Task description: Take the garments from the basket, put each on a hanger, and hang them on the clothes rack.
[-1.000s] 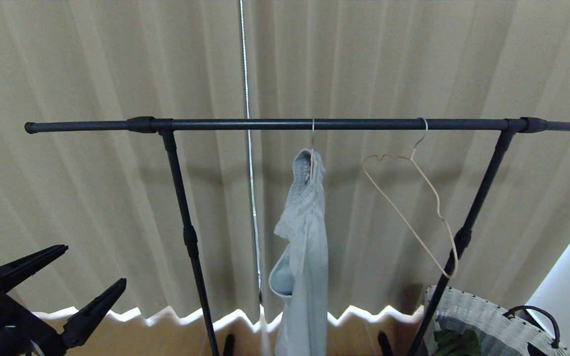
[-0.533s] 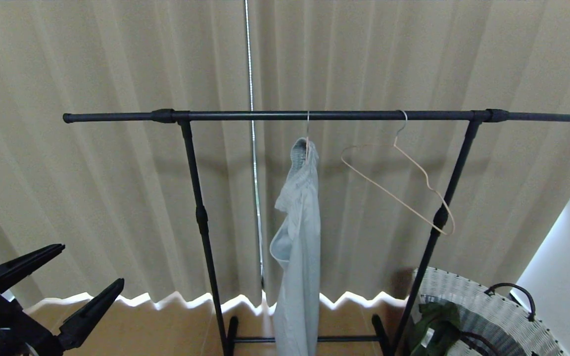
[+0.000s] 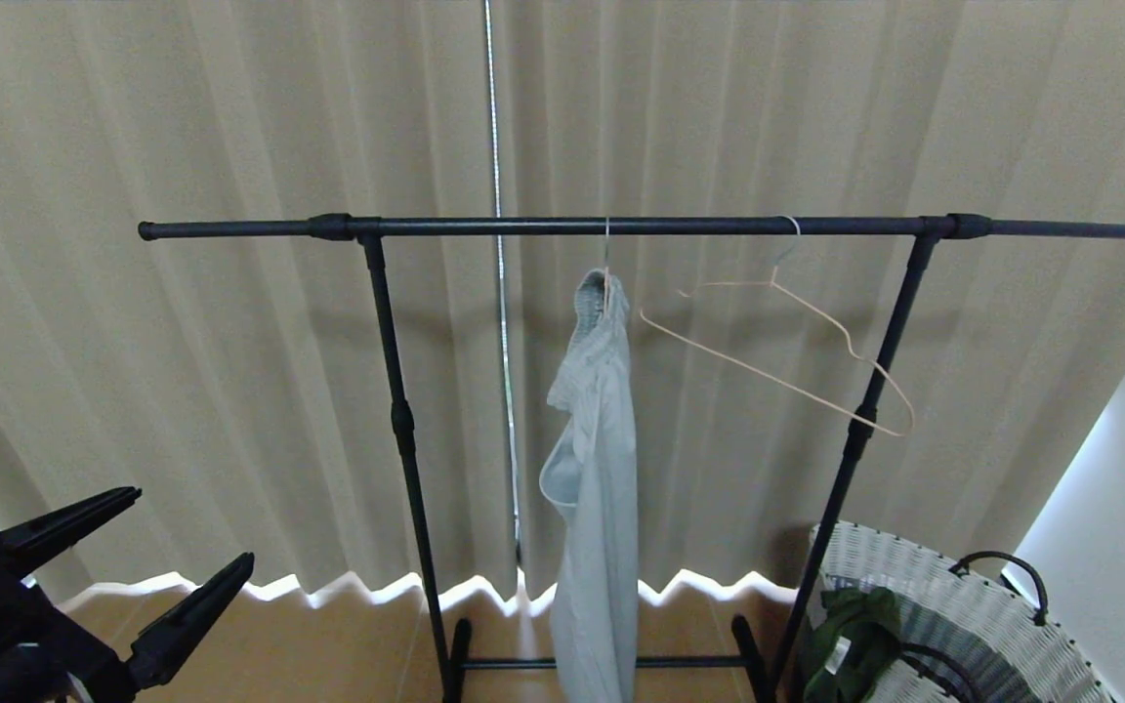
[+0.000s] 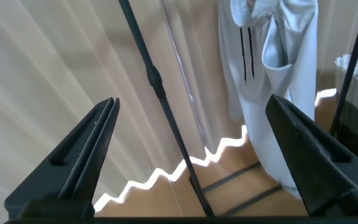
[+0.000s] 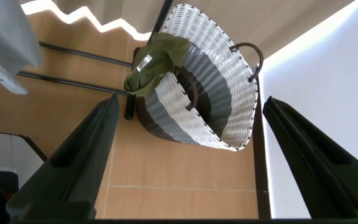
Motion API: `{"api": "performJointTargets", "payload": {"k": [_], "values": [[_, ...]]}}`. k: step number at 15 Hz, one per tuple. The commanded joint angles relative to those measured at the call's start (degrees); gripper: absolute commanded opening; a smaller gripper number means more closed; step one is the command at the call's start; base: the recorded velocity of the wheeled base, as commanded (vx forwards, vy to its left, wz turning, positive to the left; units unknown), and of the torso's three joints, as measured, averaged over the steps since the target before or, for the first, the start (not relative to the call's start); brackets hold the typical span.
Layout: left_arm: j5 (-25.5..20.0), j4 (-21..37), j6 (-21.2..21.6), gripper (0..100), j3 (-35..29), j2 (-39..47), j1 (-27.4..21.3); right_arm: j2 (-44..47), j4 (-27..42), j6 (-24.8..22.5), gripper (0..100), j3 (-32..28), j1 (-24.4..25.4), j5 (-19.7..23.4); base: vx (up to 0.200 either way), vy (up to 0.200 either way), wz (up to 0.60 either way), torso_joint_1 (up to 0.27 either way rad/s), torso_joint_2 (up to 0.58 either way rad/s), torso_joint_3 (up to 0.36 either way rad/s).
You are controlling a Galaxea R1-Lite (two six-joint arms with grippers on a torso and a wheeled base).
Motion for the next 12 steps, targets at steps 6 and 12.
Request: {"api": "performJointTargets", "payload": {"k": [6,12], "values": [[-0.01,-0.04,2.32,100,0.00,0.87,-0.16,1.07,0.69,-0.02,100,0.05,-0.01,-0.08,0.000,0.000,0.00,0.000,0.00,0.000],[-0.01,-0.04,2.40,100,0.00,0.78,-0.16,1.07,1.84,-0.10,100,-0.04,-0.01,-0.08,0.000,0.000,0.00,0.000,0.00,0.000]]}}
